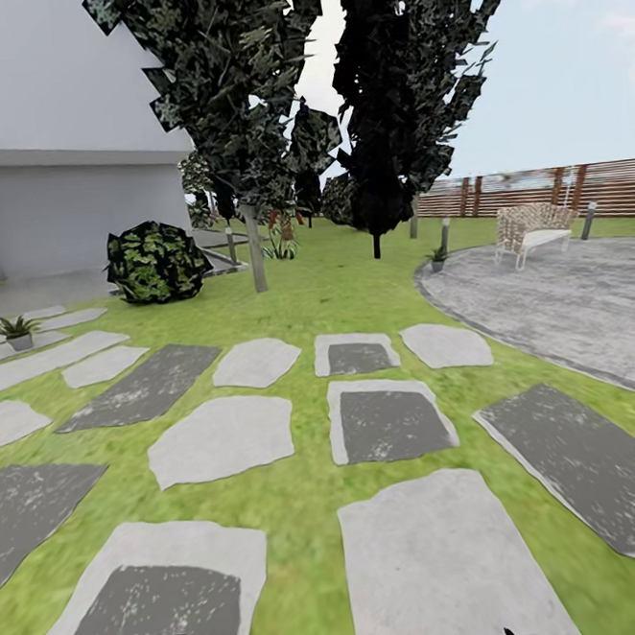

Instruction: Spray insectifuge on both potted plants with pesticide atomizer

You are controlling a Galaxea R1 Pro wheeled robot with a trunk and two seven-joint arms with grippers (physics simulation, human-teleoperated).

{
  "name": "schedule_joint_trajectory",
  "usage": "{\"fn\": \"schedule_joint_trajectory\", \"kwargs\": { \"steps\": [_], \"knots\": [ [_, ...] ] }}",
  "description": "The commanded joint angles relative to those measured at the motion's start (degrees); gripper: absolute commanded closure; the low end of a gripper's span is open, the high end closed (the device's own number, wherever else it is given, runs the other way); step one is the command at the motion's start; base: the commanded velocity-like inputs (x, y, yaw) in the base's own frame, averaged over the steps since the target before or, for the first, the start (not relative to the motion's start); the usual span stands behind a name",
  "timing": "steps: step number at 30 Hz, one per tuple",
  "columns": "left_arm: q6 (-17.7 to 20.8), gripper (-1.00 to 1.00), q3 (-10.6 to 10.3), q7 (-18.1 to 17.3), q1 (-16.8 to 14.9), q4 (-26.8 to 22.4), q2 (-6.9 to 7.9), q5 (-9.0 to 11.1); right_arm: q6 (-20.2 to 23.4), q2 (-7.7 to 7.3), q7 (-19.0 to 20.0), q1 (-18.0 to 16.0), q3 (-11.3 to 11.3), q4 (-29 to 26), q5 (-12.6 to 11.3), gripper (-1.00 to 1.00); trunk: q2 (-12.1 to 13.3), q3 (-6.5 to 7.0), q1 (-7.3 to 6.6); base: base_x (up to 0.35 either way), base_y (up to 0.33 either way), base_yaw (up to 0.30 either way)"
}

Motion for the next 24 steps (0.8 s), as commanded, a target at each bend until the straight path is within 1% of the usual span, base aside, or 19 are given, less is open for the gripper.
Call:
{"fn": "schedule_joint_trajectory", "kwargs": {
  "steps": [1,24],
  "knots": [
    [-0.21,1.00,0.47,-0.28,-0.05,0.03,-0.06,-0.56,-0.15,-0.03,-0.07,-0.03,0.26,0.04,0.00,-1.00,-0.02,-0.06,0.02,0.338,0.067,0.000],
    [-0.19,1.00,0.48,-0.28,-0.05,0.03,-0.11,-0.57,-0.17,-0.03,-0.06,-0.03,0.25,0.04,0.02,-1.00,-0.02,-0.06,0.02,0.338,0.125,0.000]
  ]
}}
